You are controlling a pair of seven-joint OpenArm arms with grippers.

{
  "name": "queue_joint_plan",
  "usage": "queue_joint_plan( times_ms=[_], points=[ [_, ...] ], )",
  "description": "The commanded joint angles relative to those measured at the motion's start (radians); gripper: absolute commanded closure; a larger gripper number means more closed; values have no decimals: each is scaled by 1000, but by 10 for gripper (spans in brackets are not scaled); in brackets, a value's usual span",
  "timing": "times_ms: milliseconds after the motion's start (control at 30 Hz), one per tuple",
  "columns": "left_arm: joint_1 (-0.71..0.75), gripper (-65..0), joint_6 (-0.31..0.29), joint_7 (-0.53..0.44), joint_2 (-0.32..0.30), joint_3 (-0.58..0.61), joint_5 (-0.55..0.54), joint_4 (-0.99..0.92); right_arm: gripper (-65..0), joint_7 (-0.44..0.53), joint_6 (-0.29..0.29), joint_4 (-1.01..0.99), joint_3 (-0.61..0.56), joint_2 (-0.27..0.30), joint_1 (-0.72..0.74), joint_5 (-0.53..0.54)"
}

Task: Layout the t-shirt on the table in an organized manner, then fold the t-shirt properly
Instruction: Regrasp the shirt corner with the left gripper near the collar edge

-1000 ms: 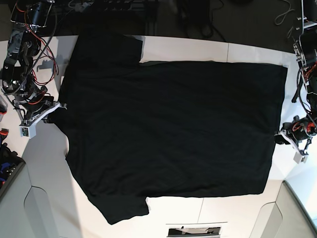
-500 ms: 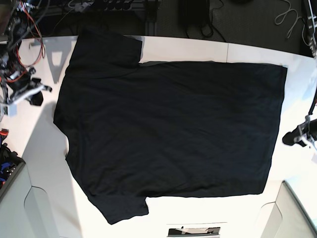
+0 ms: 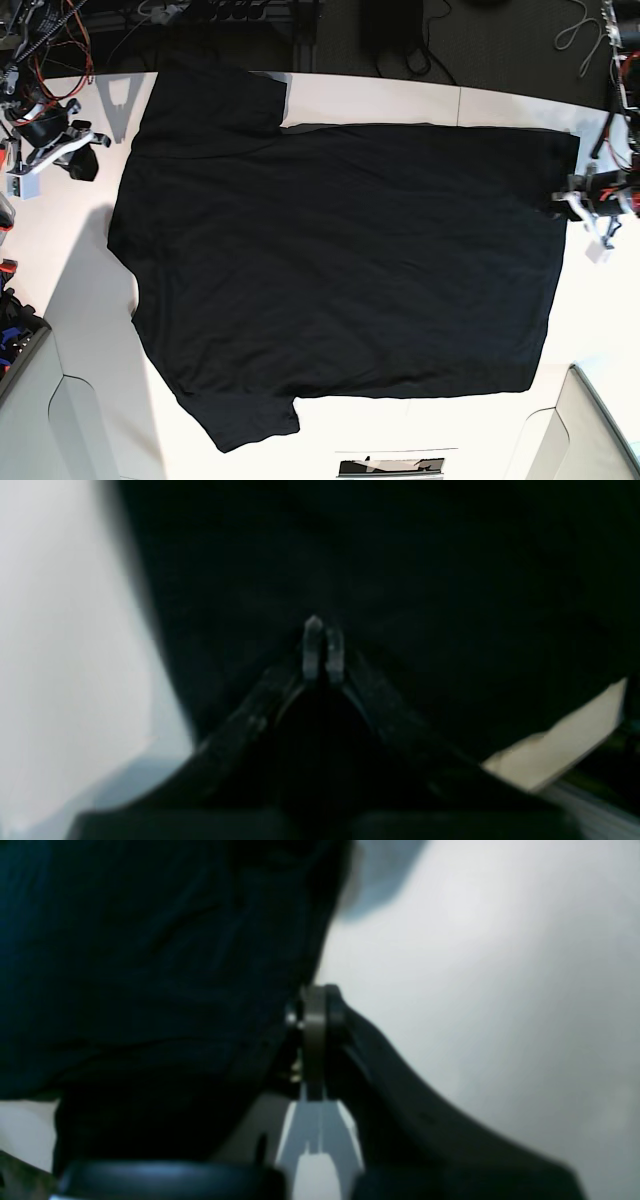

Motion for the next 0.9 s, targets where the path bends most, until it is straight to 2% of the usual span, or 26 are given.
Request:
queue_joint_plan(
  times_ms=[0, 100, 200, 333, 600, 667, 800, 867],
  points=[
    [-20, 0, -9, -29, -10, -7, 24, 13, 0, 16, 8, 15, 6, 17, 7, 14],
    [-20, 0, -9, -68, 39, -7, 135, 11, 0, 17, 8, 15, 6, 17, 7, 15],
    [-20, 0, -9, -116, 51, -7, 202, 11, 0, 19, 8, 15, 6, 17, 8, 15],
    [-21, 0, -9, -164, 29, -7, 276, 11, 0, 14, 8, 15, 6, 18, 7, 14],
    [-20, 0, -9, -164, -41, -7, 280, 11, 0, 15, 8, 15, 6, 19, 8, 16],
    [-20, 0, -9, -156, -49, -7, 255, 11, 0, 15, 8, 15, 6, 19, 7, 16],
    [-20, 0, -9, -59, -65, -7, 60, 14, 0, 8, 8, 15, 7, 19, 7, 19],
    [-20, 0, -9, -8, -74, -16, -4, 25, 0, -16, 16, 17, 10, 19, 7, 54]
  ],
)
